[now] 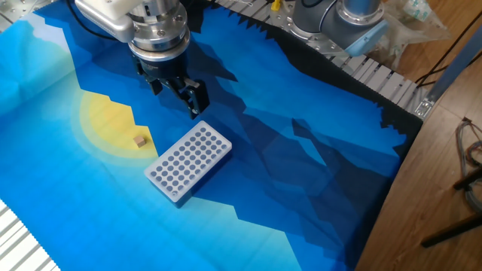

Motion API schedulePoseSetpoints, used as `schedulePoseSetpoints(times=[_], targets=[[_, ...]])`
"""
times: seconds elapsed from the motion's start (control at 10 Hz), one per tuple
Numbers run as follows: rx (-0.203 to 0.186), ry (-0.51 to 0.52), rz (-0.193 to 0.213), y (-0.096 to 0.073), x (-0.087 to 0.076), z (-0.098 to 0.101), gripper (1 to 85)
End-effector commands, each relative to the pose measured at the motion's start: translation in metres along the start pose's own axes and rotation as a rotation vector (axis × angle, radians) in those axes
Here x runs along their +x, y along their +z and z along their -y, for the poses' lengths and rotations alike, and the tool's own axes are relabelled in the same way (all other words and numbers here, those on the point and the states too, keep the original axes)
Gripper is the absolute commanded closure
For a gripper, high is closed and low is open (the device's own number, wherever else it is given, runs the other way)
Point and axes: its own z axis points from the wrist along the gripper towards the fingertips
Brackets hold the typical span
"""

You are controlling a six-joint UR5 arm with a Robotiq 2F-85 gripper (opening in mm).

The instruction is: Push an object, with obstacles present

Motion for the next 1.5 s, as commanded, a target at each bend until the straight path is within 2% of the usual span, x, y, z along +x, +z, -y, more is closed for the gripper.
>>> schedulePoseSetpoints(times=[0.0,0.4,0.6,0.8,1.1,1.2,1.4], targets=[[-0.051,-0.056,0.138,-0.002,-0.035,-0.017,84.7],[-0.049,-0.055,0.136,-0.002,-0.035,-0.016,84.7],[-0.027,-0.069,0.12,-0.001,-0.03,-0.01,84.7],[-0.003,-0.105,0.133,0.003,-0.027,0.001,84.7],[-0.063,-0.093,0.164,0.015,-0.019,-0.005,84.7],[-0.07,-0.095,0.174,0.017,-0.015,-0.004,84.7],[-0.053,-0.108,0.182,0.021,-0.014,0.003,84.7]])
